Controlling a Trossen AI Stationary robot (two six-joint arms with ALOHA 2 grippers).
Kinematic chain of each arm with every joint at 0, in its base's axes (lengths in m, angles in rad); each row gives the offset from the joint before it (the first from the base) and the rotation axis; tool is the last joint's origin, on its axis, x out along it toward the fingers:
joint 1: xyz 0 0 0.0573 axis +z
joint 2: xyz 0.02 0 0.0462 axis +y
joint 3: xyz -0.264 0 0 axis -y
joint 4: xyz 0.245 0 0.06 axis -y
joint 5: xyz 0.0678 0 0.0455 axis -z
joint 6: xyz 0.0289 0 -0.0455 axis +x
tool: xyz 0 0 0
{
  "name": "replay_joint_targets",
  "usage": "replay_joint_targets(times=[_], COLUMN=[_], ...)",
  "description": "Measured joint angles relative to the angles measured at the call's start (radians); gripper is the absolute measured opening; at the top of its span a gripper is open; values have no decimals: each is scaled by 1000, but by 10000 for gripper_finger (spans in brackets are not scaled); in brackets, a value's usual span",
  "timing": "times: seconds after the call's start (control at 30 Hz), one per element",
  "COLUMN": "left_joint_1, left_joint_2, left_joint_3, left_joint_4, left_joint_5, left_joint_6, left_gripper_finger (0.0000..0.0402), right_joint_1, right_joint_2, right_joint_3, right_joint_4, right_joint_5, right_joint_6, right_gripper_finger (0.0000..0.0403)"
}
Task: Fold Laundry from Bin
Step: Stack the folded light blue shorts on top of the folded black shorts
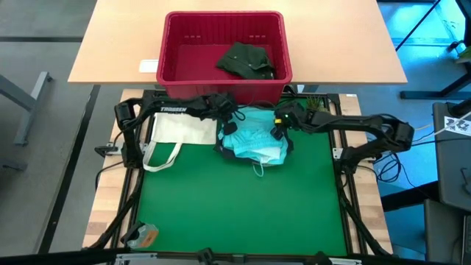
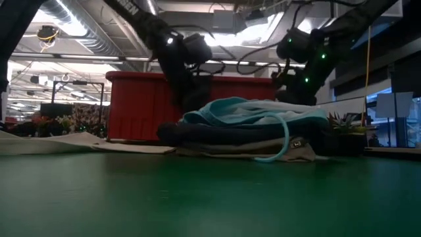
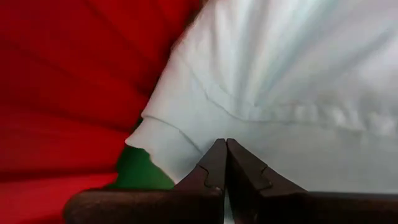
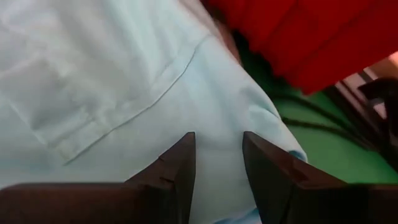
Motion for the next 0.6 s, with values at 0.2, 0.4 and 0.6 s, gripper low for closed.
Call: replay_joint_targets(times=[0.2, 0.4, 0.6], left_joint_1=[4, 4, -8], left_joint_2=[0, 0, 0], left_joint_3=[-91, -96, -31], left_joint_4=[115, 112, 68], left_joint_5=[2, 1, 2], left_joint_6=[4, 7, 8], left_gripper_finger=[1, 2, 1], right_joint_1=[-2, -2, -2], right_joint_2=[60, 67, 21], right_joint_3=[0, 2, 54], right_joint_4=[10, 6, -73], right_joint_5=[-12, -13, -13], right_joint_6=[0, 0, -1], right_gripper_finger=[133, 133, 133])
